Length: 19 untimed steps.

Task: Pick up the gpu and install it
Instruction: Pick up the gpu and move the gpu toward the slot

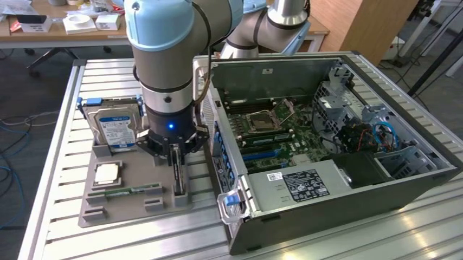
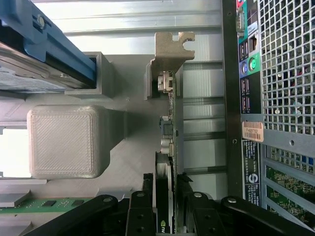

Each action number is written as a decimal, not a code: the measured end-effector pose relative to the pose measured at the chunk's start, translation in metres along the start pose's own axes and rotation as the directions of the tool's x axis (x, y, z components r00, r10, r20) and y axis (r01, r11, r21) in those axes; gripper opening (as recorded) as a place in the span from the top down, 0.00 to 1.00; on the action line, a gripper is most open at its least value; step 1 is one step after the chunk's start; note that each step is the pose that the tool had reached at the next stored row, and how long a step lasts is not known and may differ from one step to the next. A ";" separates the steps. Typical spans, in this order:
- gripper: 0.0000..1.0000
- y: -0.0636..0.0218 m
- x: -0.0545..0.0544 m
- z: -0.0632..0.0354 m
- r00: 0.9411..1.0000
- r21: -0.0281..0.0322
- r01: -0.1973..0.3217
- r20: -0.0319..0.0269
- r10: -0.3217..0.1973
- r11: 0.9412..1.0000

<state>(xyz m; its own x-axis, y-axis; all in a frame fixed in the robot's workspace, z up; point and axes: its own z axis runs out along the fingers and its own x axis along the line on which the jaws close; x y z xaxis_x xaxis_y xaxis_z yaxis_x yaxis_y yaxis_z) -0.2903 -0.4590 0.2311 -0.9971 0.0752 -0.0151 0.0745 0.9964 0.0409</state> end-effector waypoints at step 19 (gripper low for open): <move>0.74 0.0000 0.000 -0.0001 1.000 0.000 0.000 0.000 0.000 1.000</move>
<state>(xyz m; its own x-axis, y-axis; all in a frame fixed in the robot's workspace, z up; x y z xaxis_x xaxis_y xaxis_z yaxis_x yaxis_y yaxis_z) -0.2904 -0.4590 0.2311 -0.9971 0.0752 -0.0150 0.0746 0.9964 0.0408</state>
